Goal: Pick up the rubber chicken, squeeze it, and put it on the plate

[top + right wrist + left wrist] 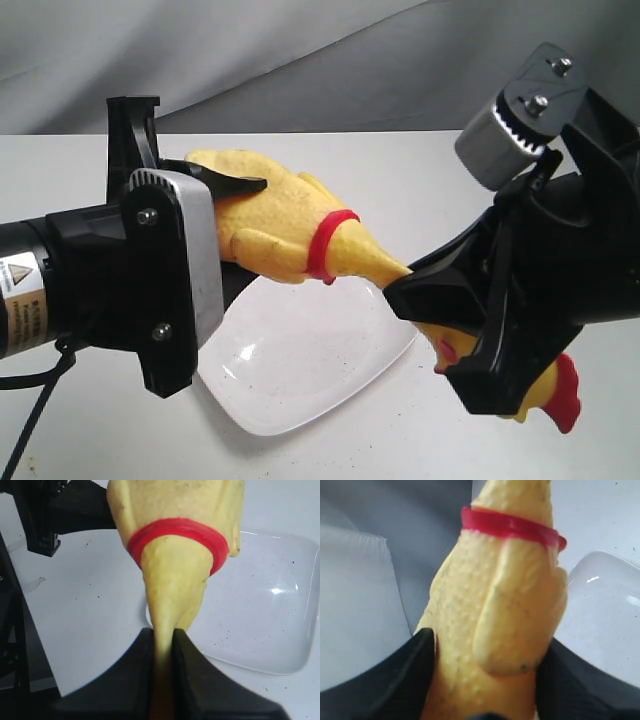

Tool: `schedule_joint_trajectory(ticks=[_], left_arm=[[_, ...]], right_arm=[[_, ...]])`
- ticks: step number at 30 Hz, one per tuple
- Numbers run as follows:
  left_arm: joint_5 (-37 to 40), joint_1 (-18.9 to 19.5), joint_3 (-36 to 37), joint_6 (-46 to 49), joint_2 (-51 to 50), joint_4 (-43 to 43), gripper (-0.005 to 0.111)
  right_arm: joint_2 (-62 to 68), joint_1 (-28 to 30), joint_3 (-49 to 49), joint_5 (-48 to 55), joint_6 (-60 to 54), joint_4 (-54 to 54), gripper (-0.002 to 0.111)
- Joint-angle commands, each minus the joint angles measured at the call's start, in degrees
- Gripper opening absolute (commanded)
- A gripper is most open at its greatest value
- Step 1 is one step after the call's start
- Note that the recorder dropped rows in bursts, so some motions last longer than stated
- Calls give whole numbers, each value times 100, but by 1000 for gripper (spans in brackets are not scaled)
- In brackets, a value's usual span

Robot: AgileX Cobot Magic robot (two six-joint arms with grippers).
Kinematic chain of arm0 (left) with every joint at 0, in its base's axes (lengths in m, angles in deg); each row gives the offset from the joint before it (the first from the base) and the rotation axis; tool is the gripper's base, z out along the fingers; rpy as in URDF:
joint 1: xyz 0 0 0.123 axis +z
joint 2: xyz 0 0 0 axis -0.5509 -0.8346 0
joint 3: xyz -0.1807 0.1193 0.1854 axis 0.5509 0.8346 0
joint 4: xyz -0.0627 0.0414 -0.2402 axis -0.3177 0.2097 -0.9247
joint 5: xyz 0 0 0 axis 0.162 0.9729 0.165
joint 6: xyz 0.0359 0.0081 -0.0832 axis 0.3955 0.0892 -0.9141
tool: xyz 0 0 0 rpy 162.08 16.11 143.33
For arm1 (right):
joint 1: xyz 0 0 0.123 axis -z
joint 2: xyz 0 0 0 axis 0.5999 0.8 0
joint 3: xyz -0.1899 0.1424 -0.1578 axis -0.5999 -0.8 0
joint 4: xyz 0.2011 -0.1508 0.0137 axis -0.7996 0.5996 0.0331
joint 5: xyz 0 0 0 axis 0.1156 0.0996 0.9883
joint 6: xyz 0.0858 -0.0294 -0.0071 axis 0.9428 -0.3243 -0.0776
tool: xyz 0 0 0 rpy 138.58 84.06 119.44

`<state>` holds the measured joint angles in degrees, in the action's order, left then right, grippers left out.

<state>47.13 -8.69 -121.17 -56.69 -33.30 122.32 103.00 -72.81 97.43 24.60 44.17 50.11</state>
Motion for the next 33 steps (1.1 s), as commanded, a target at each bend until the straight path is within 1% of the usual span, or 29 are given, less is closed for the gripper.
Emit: schedule_joint_trajectory(ticks=[1, 18, 20, 22, 24, 26, 27, 29, 30, 31, 33], left_arm=[[-256, -11, -30, -54, 11, -34, 0], [-280, -11, -30, -54, 11, -20, 0], [-297, -11, -30, -31, 11, 5, 2], [-309, -11, -30, -31, 11, 30, 10], [-345, -11, -30, -31, 11, 20, 25], [-345, -11, -30, -53, 11, -67, 47], [-345, -11, -30, -66, 11, -67, 65], [-345, -11, -30, -273, 11, -116, 87], [-345, -11, -30, -366, 11, -228, 93], [-345, -11, -30, -370, 11, -290, 95], [-345, -11, -30, -358, 11, -321, 93]], right_arm=[[-54, -2, 29, -148, 16, -75, 0], [-54, -2, 29, -444, 16, -56, 0], [-54, -2, 29, -444, 16, -56, 0], [-54, -2, 29, -438, 35, -56, 0], [-54, -2, 29, -438, 35, -56, 0], [-54, -2, 29, -438, 35, -56, 0], [-54, -2, 29, -438, 35, -56, 0], [-54, -2, 29, -438, 35, -56, 0], [-54, -2, 29, -438, 35, -56, 0], [-54, -2, 29, -438, 35, -56, 0], [-54, -2, 29, -438, 35, -56, 0]])
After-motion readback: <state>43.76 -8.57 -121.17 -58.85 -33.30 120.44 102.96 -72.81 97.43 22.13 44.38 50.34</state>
